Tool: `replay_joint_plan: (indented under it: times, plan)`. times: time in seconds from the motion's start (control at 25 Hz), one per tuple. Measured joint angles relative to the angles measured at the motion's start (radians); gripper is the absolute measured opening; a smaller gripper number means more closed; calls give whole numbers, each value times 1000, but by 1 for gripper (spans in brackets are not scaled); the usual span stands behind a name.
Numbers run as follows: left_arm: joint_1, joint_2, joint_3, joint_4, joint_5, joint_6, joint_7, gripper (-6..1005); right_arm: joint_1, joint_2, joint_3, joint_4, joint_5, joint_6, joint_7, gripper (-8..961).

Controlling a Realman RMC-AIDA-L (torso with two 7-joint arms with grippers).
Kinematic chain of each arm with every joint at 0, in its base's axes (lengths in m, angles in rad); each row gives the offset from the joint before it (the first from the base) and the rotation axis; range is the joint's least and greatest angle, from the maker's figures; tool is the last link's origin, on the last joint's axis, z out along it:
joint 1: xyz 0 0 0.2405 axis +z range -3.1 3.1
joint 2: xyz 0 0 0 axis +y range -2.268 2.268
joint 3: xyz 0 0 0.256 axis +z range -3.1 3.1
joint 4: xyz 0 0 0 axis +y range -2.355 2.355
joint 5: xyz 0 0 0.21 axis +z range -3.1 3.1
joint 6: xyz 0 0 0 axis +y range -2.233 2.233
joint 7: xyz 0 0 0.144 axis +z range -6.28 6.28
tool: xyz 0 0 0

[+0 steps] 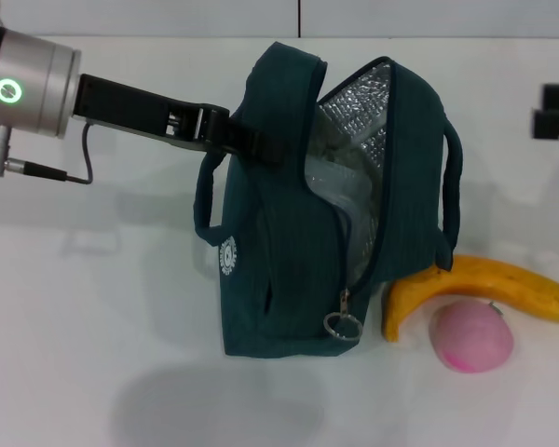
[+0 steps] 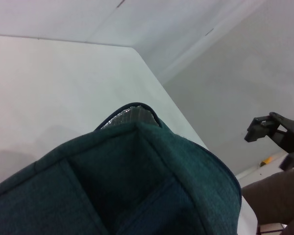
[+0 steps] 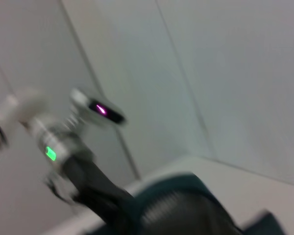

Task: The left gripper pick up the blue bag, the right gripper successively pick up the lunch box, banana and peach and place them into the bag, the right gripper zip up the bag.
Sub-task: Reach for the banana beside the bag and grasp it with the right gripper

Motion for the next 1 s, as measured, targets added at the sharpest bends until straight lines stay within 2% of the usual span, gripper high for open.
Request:
replay_joint_plan:
  times: [0.12,0.24,0.44,0.56,0.64,0.76,0.88,1.0]
  plan:
    - [-4,0,0,0,0,-12,0,41,-3,2,81,-76,-112,-62,81,564]
    - [-6,0,-1,-1,1,-29,0,41,16,-12,125,-87,-198,-124,148,590]
    - [-11,-1,-1,-1,1,-39,-2,41,62,-18,72,-103,-416,-183,240,632]
    - [-20,-3,-1,-1,1,-47,-5,41,81,-7,13,-115,-499,-196,259,658]
    - [-23,-5,-1,-1,1,-53,-6,41,88,4,-40,-143,-559,-181,269,726]
    - [-21,-4,-1,-1,0,-61,-6,41,112,32,-131,-195,-698,-158,298,827]
    - [-19,-3,-2,-1,-1,-65,-7,41,147,57,-211,-211,-809,-142,313,824]
    - [-22,-4,-2,-1,-3,-65,-8,41,166,63,-276,-214,-833,-103,324,821]
